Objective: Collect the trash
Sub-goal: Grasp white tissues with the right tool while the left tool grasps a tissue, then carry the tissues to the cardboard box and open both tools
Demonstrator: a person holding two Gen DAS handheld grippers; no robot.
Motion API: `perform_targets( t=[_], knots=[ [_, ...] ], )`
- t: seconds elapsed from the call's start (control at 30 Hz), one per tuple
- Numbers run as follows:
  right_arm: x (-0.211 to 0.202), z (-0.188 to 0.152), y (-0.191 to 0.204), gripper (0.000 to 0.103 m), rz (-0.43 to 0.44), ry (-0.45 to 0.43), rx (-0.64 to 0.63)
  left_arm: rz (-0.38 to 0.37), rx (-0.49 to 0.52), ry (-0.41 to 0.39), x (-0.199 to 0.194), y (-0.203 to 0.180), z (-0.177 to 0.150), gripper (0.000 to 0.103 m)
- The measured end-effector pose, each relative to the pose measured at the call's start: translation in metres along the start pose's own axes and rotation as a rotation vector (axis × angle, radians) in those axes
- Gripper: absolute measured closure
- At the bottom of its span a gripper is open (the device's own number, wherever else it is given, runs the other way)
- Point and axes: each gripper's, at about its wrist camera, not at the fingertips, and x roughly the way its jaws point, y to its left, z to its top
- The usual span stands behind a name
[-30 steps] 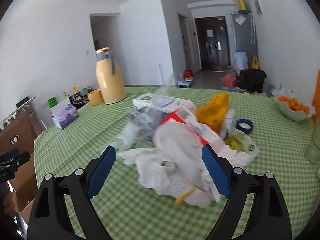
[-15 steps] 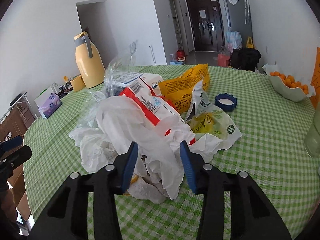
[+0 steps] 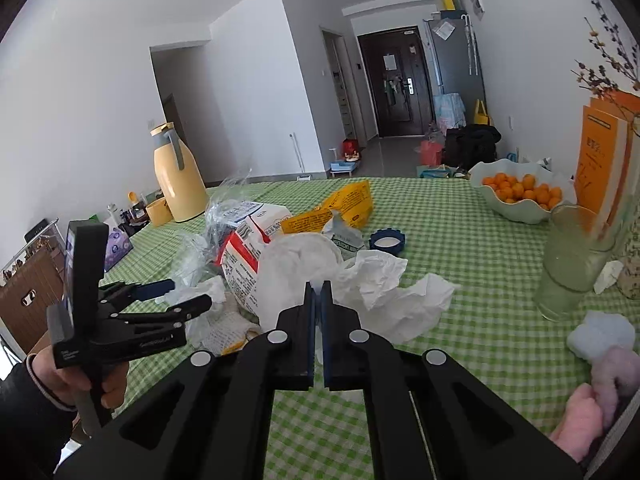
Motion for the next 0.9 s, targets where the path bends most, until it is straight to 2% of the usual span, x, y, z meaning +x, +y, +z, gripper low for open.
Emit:
perform_targets(
  t=[0.03,0.07,0.17,0.27,0.33,0.53,0.67,0.83,0.9],
  knots=[
    [-0.002,-0.002,-0.002,0.1,-0.001,0.0,0.002,-0.023,-0.017,0.031,0.003,0.001,0.001,0.09],
    [-0.003,-0.004,-0.003,0.1,-0.004,0.0,0.004,-0.03,-0.038,0.05,0.003,0.003,0.0,0.09],
    [-0.003,-0.006,-0.002,0.1,0.001,0.003,-0.003,-0.057,-0.063,0.007,-0.014,0.006,0.001,0.095],
    [-0.01,-0.001,0.002,0.1,0.003,-0.033,-0.008,-0.103,-0.111,-0.02,-0.037,0.015,0.005,0.096],
    [-0.015,0.005,0.006,0.1,0.008,-0.063,-0.01,-0.095,-0.121,-0.066,-0.056,0.019,0.01,0.096],
    [-0.007,0.013,0.025,0.1,0.004,-0.047,-0.041,-0.104,-0.142,-0.169,-0.099,0.036,0.018,0.096],
    [0.002,0.016,0.05,0.1,0.019,-0.033,-0.08,-0.098,-0.164,-0.204,-0.115,0.058,0.015,0.096],
    [0.024,0.022,0.101,0.1,0.057,-0.018,-0.144,-0.088,-0.249,-0.231,-0.136,0.111,-0.002,0.096],
    [0.035,0.025,0.126,0.1,0.088,-0.013,-0.168,-0.051,-0.276,-0.232,-0.143,0.134,-0.01,0.096]
  ],
)
